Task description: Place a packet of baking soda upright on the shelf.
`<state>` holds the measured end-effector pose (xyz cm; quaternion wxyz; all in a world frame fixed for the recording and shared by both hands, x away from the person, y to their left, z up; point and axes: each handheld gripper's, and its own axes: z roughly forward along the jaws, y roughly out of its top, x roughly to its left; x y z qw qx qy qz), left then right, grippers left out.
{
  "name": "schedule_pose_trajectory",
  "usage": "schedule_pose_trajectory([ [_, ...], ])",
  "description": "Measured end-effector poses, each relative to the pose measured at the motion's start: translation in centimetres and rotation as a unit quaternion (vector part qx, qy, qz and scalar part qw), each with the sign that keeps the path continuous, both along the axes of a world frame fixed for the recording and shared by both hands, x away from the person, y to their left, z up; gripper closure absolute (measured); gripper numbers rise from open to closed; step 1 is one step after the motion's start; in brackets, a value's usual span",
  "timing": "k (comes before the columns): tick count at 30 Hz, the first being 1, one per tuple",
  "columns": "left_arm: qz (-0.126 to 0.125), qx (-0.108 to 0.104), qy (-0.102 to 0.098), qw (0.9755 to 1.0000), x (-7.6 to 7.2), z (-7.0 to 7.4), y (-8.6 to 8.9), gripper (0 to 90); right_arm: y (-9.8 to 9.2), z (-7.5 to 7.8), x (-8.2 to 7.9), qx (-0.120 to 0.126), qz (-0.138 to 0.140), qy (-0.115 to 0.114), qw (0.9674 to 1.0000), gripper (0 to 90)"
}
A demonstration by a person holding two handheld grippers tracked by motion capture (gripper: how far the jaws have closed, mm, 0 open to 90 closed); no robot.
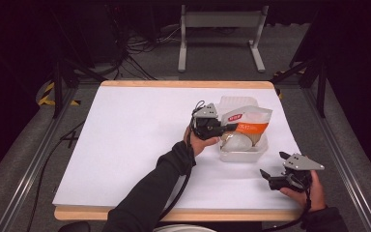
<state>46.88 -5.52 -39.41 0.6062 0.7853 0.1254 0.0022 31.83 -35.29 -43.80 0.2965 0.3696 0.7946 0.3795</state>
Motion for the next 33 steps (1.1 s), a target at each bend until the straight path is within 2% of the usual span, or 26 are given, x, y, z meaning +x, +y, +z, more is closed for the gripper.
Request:
schedule_pose_trajectory([
  [2,-0.001,0.000,0.001,1.0000,0.0,0.0,0.0,89.9,0.0,0.0,0.0,0.000,0.000,0.000,1.0000,6.0],
  [7,-0.005,0.002,-0.015,0.9999,-0.3,0.4,-0.1,89.7,0.0,0.0,0.0,-0.001,0.000,0.000,1.0000,6.0],
  [13,-0.003,0.019,-0.037,0.9991,-0.7,1.1,-0.3,88.4,0.0,0.0,0.0,-0.001,0.002,0.002,1.0000,6.0],
  [23,0.015,0.024,-0.053,0.9982,-1.3,2.2,0.6,79.0,0.1,0.0,0.0,-0.004,0.003,0.001,1.0000,6.0],
  [26,0.022,0.037,-0.069,0.9967,-1.6,2.6,1.1,75.5,0.2,0.0,0.0,-0.005,0.002,0.000,1.0000,6.0],
  [31,0.034,0.047,-0.081,0.9950,-2.0,3.2,1.7,67.4,0.2,0.0,-0.1,-0.006,0.003,0.000,1.0000,6.0],
  [33,0.045,0.064,-0.093,0.9925,-2.3,3.5,2.0,60.0,0.2,0.0,-0.1,-0.007,0.003,0.000,1.0000,6.0],
])
